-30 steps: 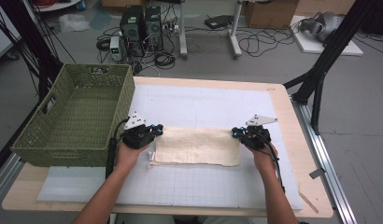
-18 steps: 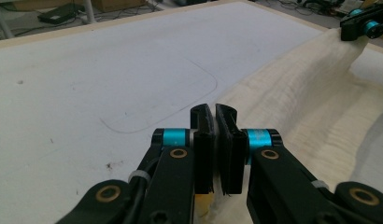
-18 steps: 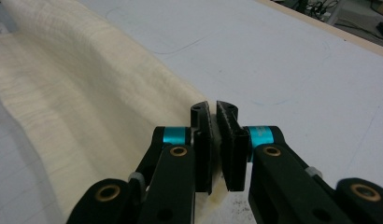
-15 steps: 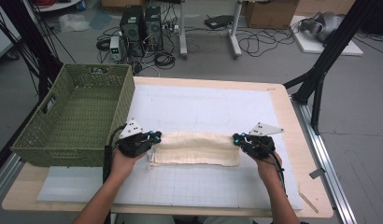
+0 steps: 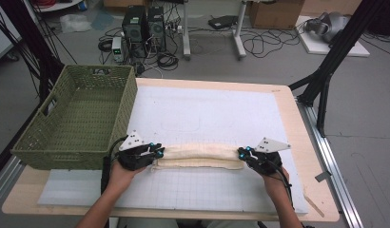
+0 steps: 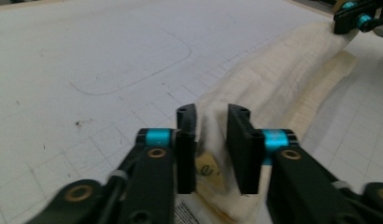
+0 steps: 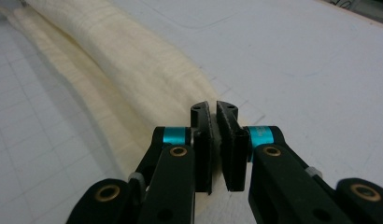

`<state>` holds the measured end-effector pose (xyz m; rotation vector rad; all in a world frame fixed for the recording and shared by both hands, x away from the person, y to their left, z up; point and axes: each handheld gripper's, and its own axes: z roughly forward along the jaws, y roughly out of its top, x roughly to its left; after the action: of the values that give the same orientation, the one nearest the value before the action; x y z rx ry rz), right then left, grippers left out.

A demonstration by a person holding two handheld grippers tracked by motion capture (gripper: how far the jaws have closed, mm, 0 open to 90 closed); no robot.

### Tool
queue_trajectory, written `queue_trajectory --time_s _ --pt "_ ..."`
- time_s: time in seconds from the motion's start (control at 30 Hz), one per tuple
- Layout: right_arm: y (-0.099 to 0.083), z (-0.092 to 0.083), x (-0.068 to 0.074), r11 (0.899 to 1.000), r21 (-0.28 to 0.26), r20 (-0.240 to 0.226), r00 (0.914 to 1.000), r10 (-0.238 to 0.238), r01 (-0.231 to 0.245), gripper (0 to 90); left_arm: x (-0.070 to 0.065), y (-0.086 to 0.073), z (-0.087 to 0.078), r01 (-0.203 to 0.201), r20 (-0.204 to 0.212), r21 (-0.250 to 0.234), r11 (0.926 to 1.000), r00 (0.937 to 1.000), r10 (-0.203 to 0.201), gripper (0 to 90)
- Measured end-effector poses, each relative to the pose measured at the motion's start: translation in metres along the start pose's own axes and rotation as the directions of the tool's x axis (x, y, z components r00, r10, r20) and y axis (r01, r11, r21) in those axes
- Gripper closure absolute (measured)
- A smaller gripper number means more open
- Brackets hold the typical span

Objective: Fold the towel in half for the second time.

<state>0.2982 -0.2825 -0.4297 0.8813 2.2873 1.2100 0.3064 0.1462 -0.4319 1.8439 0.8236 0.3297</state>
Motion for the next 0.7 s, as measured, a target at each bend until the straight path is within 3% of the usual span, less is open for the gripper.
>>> queue_trajectory --time_s 0.13,0.37,0.43,0.5,0.63,0.7 --pt "-0.004 -0.002 0.002 1.000 0.011 0.002 1.0000 -0.009 0.009 85.1 0.002 0.009 -0.005 0.057 -0.005 -0.052 0.9970 0.9983 -0.058 48.9" --pt "-0.004 -0.007 0.010 0.999 0.022 -0.029 0.9985 -0.047 0.047 85.3 0.004 0.026 -0.004 0.070 -0.001 -0.119 0.9904 0.9975 -0.071 48.4" --pt "-0.005 -0.007 0.011 0.998 0.028 -0.040 0.9980 -0.048 0.049 85.2 0.003 0.029 0.000 0.064 0.001 -0.114 0.9914 0.9979 -0.064 48.6" --pt "-0.006 -0.008 0.012 0.998 0.042 -0.049 0.9973 -0.054 0.056 85.2 0.001 0.030 0.008 0.051 -0.005 -0.094 0.9943 0.9987 -0.051 50.4" --pt "-0.010 -0.007 0.012 0.995 0.066 -0.053 0.9965 -0.065 0.068 84.9 0.000 0.022 0.024 0.058 -0.020 0.008 0.9983 0.9981 -0.058 58.7" --pt "-0.010 -0.008 0.012 0.996 0.065 -0.055 0.9969 -0.057 0.061 83.8 -0.004 0.018 0.029 0.033 -0.013 0.083 0.9960 0.9994 -0.032 62.1"
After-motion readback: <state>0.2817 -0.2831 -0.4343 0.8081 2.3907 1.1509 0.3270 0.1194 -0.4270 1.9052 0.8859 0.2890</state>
